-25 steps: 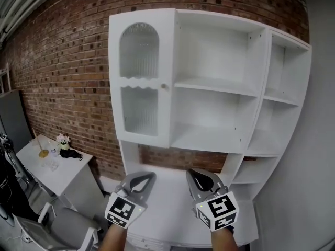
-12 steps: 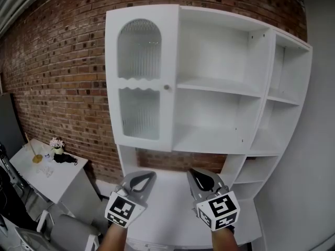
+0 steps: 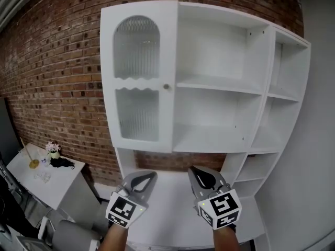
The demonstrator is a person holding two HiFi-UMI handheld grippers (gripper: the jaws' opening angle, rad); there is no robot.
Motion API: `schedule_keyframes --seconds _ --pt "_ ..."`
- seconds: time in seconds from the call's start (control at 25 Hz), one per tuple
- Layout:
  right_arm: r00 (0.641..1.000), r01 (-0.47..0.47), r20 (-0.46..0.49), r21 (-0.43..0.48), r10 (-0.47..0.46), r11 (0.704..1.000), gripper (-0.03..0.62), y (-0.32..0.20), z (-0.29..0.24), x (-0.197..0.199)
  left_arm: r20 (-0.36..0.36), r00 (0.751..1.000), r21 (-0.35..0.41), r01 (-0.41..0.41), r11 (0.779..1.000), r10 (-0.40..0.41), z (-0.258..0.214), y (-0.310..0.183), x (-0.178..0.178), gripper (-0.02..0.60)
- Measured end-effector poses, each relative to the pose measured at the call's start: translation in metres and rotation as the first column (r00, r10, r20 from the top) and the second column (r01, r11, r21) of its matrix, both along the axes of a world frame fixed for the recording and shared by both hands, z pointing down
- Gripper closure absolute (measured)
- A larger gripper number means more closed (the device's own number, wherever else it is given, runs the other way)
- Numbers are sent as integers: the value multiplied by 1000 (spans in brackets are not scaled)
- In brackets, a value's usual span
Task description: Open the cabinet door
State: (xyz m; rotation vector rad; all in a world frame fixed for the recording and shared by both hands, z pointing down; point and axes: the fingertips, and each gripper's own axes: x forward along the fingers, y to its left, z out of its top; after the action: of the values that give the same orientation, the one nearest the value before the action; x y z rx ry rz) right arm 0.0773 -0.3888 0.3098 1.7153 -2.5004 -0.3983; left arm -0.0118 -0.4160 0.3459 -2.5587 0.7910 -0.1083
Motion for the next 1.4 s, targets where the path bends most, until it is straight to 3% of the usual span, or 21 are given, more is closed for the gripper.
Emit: schedule_keyframes --seconds 0.2,0.8,1.4 --pt "1000 1 12 1 -1 1000 588 -16 -2 11 9 1000 -10 9 1000 -8 4 -12 7 579" --pt "993 117 11 20 -117 993 588 -58 -15 30 4 993 20 119 993 -119 -15 -45 27 579" --pt "965 261 -4 47 -261 964 588 -92 -25 69 -14 963 48 271 961 -271 -26 -69 63 579"
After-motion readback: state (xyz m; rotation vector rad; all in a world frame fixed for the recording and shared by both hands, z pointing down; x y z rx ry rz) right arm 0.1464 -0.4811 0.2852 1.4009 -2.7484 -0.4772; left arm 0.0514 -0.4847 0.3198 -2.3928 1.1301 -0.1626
